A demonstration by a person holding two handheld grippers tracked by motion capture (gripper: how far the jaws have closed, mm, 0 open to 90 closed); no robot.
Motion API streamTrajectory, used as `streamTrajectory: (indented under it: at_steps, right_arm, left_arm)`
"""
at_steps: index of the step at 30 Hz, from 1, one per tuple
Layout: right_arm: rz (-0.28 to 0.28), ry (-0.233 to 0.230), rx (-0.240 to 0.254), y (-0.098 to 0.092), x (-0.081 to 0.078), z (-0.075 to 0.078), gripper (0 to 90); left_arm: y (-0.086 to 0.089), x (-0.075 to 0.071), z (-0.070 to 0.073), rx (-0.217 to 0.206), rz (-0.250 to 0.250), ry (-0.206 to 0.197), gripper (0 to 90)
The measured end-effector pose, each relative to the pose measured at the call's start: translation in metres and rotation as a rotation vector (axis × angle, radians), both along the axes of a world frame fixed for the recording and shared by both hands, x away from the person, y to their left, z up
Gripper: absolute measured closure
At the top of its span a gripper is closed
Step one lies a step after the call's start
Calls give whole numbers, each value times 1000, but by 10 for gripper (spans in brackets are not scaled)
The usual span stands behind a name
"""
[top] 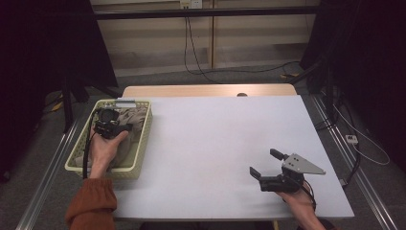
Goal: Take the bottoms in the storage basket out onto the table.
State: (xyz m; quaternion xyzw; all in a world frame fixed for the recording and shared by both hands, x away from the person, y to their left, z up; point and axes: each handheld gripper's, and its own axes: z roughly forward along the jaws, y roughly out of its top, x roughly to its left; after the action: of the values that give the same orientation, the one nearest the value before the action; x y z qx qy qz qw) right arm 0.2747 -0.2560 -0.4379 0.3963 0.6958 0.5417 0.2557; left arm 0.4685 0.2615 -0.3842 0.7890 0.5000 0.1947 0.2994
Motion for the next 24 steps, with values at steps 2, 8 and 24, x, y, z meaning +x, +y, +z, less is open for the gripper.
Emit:
streamTrajectory:
  at_steps: [2,8,24]
  right_arm:
    - [1,-1,-3,0,0,0,8]
    - [-1,0,-2,-1,-1,0,8]
    - [4,0,-5,0,-1,0,8]
  left_arm:
    - [1,0,2,-16,12,-22,698]
    - [7,-5,10,-69,47,-97,698]
    - [13,-19,27,-158,83,-263,697]
